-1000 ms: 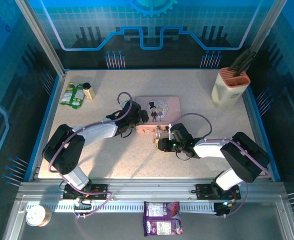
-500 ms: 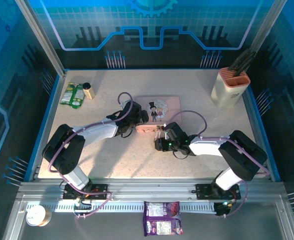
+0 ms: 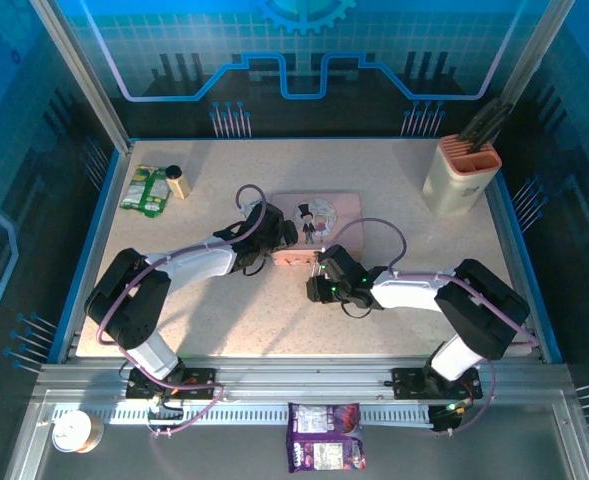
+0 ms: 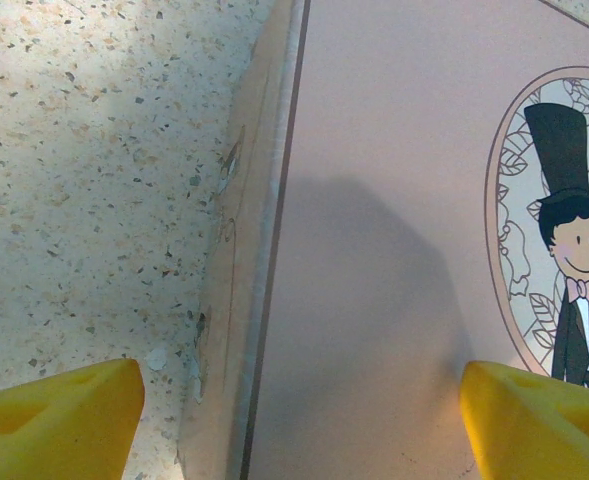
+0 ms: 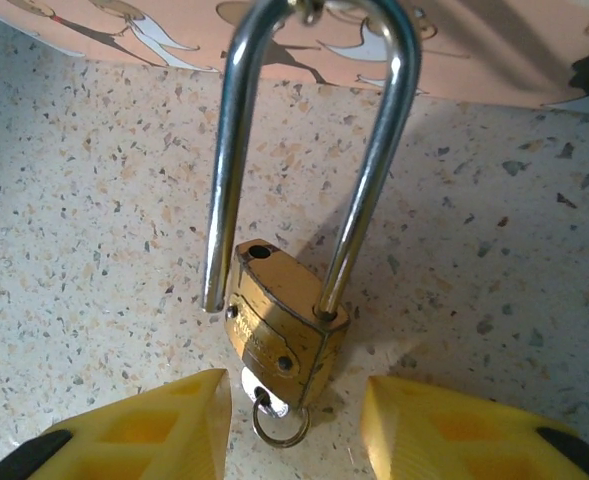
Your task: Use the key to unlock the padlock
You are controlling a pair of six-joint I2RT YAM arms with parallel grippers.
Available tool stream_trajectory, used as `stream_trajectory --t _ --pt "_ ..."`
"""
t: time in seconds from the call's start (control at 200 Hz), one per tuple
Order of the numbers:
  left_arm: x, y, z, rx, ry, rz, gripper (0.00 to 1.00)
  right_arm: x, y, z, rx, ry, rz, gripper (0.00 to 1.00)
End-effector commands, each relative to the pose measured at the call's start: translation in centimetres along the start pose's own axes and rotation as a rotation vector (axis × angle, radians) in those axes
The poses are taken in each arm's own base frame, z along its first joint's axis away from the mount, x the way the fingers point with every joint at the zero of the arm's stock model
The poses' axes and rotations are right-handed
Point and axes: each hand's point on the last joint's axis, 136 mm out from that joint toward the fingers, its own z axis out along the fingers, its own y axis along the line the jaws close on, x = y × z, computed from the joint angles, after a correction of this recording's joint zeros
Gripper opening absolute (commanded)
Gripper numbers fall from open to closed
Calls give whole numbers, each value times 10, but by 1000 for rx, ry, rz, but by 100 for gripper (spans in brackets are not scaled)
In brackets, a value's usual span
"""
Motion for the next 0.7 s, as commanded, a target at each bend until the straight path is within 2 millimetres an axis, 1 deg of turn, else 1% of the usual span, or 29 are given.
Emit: stream_trajectory --t 0.0,0.33,0.44,0.545,0.625,0.695 --pt "30 39 9 -149 87 33 83 -39 -7 2 89 -149 13 43" --pt "28 37 9 -146 85 35 83 -33 -6 16 113 -101 32 38" --pt "28 37 8 -150 83 40 83 -27 -4 20 100 -85 39 32" --pt "27 39 8 -161 84 37 83 -20 -2 16 97 -74 40 30" --pt "25 39 9 -167 80 42 83 -16 -1 8 108 -81 21 33" --pt "23 38 10 -174 77 46 83 -11 -5 3 118 -86 24 34"
